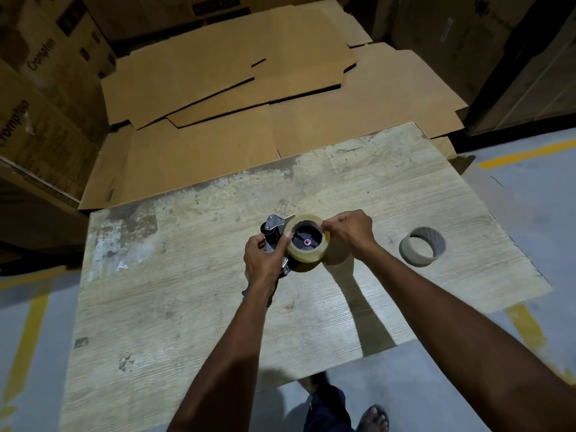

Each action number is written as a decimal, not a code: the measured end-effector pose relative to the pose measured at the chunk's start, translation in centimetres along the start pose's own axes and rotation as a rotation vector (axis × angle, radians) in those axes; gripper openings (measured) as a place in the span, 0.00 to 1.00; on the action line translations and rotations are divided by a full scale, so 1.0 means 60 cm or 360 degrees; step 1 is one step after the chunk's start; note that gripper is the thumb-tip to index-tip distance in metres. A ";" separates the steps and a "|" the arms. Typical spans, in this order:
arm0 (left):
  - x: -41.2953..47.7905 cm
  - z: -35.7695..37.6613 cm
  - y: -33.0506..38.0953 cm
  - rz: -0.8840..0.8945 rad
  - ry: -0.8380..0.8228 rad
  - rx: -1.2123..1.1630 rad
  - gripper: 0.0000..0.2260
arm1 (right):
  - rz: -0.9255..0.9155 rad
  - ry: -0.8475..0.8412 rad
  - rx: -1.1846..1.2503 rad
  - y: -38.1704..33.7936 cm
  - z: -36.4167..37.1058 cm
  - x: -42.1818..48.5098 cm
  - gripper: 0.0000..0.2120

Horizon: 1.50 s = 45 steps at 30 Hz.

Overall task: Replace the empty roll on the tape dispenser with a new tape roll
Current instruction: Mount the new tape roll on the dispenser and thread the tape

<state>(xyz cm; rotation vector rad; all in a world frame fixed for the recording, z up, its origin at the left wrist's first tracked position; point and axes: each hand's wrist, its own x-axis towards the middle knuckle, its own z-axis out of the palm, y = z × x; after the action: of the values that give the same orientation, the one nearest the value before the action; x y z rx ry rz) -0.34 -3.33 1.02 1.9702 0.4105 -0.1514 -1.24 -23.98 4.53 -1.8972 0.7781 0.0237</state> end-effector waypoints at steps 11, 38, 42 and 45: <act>-0.002 0.009 0.002 0.0056 0.0106 0.0045 0.31 | -0.0036 -0.0015 0.0078 0.035 0.014 0.011 0.09; 0.008 0.016 -0.007 0.0184 0.0150 0.0125 0.27 | -0.0128 -0.0056 -0.0069 0.044 0.024 0.014 0.09; 0.002 0.014 0.000 0.0152 0.0122 0.0229 0.27 | -0.0129 -0.0101 -0.0051 0.036 0.014 0.006 0.08; -0.013 0.006 0.012 0.0128 0.0067 0.0309 0.28 | -0.0148 -0.0118 -0.0021 0.032 0.001 -0.015 0.08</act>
<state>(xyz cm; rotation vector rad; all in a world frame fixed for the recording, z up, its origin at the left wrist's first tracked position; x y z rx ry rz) -0.77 -4.07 1.69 2.1804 0.3540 -0.1018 -2.92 -23.95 3.27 -1.9322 0.6403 0.0412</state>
